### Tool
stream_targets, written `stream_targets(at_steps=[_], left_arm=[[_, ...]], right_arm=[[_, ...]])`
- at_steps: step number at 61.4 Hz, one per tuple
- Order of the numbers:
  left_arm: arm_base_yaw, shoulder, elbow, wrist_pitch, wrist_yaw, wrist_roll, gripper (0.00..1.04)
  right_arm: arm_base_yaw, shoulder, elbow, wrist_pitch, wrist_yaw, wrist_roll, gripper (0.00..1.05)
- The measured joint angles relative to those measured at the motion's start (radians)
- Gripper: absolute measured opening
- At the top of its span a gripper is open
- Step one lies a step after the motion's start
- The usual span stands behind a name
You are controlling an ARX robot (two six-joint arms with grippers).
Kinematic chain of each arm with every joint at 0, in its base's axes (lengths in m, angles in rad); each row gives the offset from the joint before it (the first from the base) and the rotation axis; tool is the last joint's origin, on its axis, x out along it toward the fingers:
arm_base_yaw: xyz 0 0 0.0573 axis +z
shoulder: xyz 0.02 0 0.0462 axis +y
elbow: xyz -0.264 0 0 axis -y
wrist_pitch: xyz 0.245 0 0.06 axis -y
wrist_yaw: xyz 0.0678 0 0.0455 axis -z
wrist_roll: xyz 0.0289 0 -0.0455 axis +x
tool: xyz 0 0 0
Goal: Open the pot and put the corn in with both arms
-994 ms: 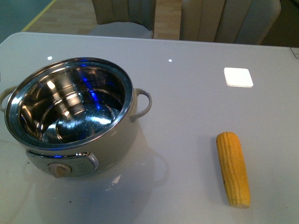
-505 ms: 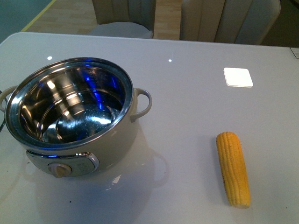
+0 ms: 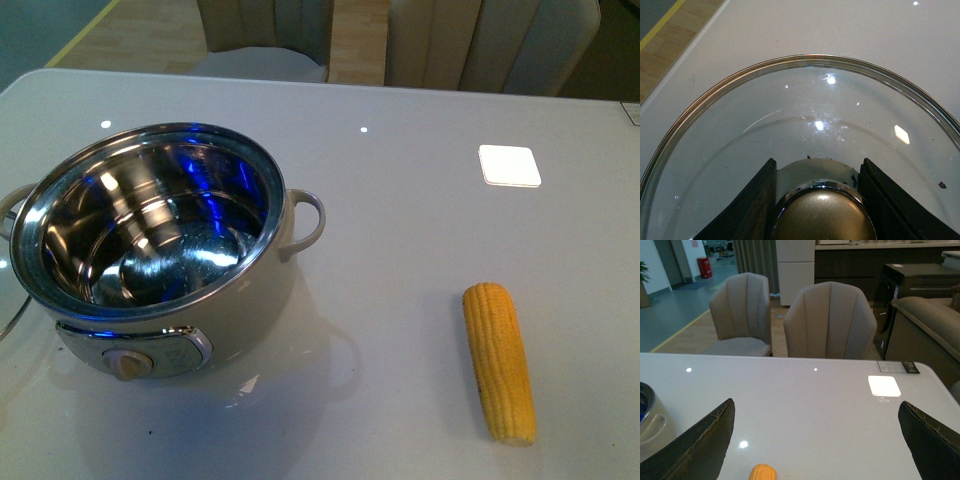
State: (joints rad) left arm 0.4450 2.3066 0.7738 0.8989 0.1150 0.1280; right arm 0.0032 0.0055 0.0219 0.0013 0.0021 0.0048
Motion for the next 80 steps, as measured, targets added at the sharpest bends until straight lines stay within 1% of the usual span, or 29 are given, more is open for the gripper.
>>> stream_targets(at_steps=[21,49,54,60,67,72,73,75,77,79,80], left_arm=[[0.009,0.072,0.036,0.037,0.021,-0.003,0.44],[0.017,0.105,0.050,0.030,0.022,-0.010,0.44],[0.018,0.105,0.053,0.029,0.023,-0.010,0.57],[0.019,0.105,0.062,0.026,0.023,-0.010,0.57],[0.020,0.105,0.062,0.017,0.020,-0.010,0.62],[0.021,0.103,0.062,0.011,0.019,-0.010,0.77],[0.021,0.100,0.062,0.007,0.019,-0.010,0.82],[0.021,0.092,0.061,0.001,0.020,-0.013,0.89],[0.022,0.081,0.060,-0.004,0.021,-0.014,0.94],[0.023,0.066,0.056,-0.010,0.021,-0.016,0.98],[0.023,0.060,0.055,-0.011,0.021,-0.017,0.98]], right_arm=[[0.000,0.000,0.000,0.000,0.000,0.000,0.96],[0.000,0.000,0.000,0.000,0.000,0.000,0.96],[0.000,0.000,0.000,0.000,0.000,0.000,0.96],[0.000,0.000,0.000,0.000,0.000,0.000,0.96],[0.000,0.000,0.000,0.000,0.000,0.000,0.96],[0.000,0.000,0.000,0.000,0.000,0.000,0.96],[0.000,0.000,0.000,0.000,0.000,0.000,0.96],[0.000,0.000,0.000,0.000,0.000,0.000,0.96],[0.000,0.000,0.000,0.000,0.000,0.000,0.96],[0.000,0.000,0.000,0.000,0.000,0.000,0.96],[0.000,0.000,0.000,0.000,0.000,0.000,0.96]])
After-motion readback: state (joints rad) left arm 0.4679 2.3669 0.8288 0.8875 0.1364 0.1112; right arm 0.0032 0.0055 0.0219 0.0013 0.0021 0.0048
